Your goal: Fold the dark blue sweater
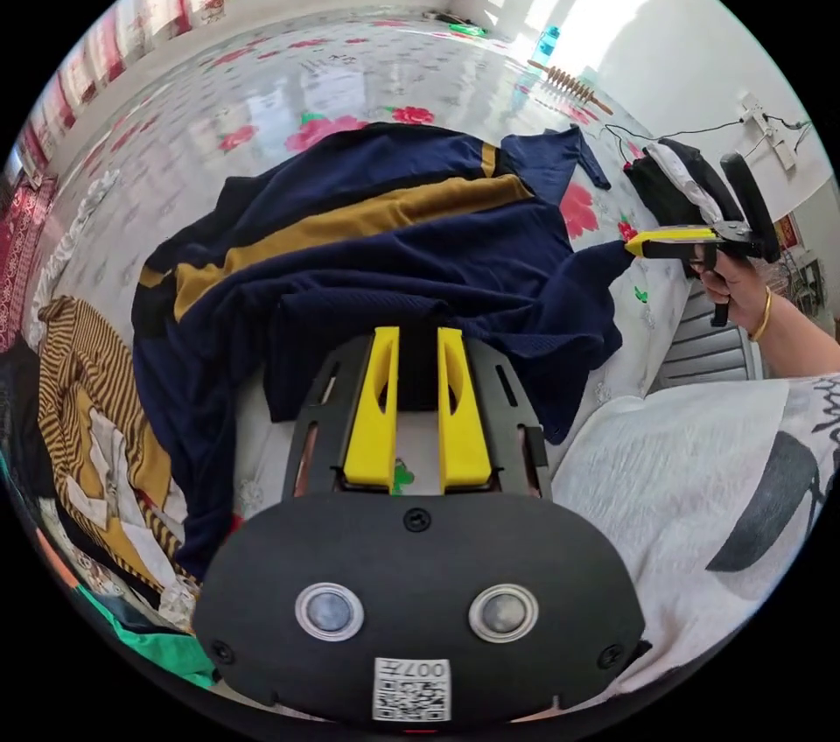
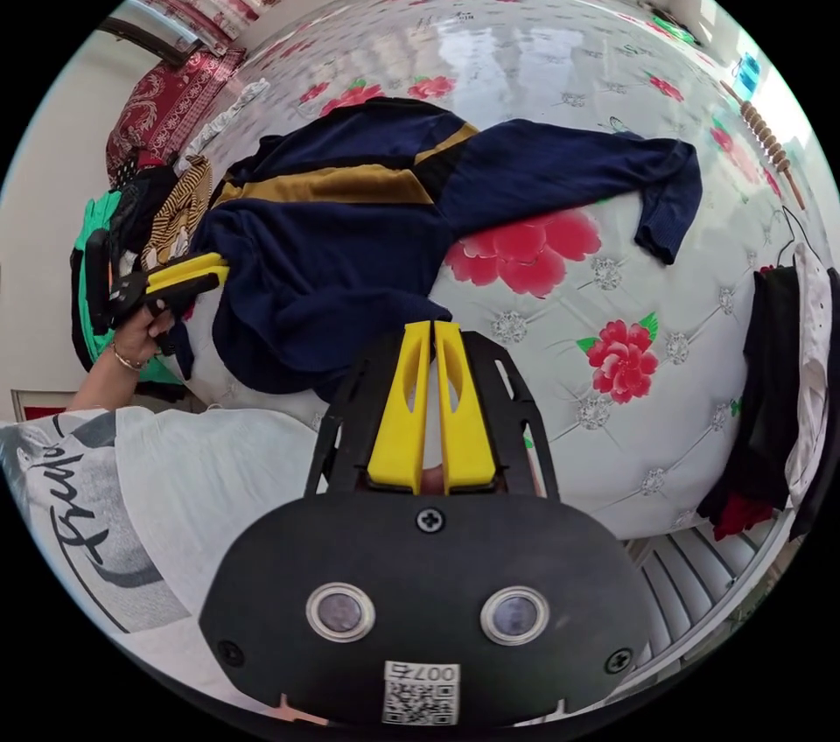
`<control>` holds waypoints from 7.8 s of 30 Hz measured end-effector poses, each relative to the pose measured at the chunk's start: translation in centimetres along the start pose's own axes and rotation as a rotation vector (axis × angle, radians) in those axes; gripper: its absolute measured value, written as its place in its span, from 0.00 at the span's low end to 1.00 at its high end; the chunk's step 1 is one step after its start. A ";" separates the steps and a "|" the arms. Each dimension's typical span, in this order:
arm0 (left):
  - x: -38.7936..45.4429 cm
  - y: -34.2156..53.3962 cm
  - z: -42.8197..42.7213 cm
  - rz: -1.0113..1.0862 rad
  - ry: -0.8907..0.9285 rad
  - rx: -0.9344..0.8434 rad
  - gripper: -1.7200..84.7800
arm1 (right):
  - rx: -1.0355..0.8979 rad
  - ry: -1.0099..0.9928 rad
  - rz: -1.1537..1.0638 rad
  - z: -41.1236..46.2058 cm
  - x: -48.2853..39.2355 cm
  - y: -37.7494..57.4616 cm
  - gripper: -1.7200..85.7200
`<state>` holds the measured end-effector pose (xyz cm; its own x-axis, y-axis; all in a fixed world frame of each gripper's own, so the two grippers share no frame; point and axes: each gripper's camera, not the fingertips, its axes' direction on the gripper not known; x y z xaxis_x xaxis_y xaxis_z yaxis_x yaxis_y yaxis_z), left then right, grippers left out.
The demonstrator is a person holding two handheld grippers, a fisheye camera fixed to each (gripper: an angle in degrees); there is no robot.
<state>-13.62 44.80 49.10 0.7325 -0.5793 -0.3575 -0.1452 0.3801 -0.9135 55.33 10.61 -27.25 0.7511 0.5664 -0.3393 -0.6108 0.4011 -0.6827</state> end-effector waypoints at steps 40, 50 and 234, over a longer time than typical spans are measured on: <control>-8.7 9.4 -13.3 -0.273 0.079 0.070 0.01 | 0.062 -0.111 -0.142 -7.6 5.0 5.0 0.02; -10.6 19.8 -27.3 -0.412 0.221 0.305 0.01 | 0.275 -0.267 -0.306 -22.7 5.3 10.5 0.02; -26.3 -16.7 -1.7 -0.347 -0.510 -0.195 0.01 | -0.080 0.036 -0.250 4.9 5.1 -53.7 0.05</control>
<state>-31.60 52.50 73.43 0.9756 -0.2117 0.0580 0.0735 0.0665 -0.9951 90.78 -4.52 10.85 0.8855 0.4304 -0.1753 -0.3845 0.4665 -0.7966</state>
